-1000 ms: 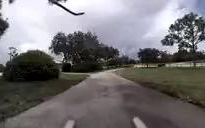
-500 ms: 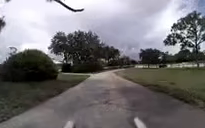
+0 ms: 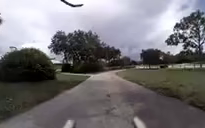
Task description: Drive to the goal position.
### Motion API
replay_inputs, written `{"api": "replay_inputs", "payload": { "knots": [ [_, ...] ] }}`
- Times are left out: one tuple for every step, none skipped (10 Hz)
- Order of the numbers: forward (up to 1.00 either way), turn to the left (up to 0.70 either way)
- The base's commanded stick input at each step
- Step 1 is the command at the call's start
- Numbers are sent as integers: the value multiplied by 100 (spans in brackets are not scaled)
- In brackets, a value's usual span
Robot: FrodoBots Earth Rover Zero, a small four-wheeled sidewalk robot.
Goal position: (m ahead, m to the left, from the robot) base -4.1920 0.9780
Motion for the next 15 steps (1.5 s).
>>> {"api": "replay_inputs", "payload": {
  "knots": [
    [70,0],
    [70,0],
    [70,0],
    [68,0],
    [25,0],
    [0,0],
    [0,44],
    [0,70],
    [0,70],
    [0,70],
    [0,70],
    [0,70],
    [0,70],
    [0,70],
    [0,70]
  ]
}}
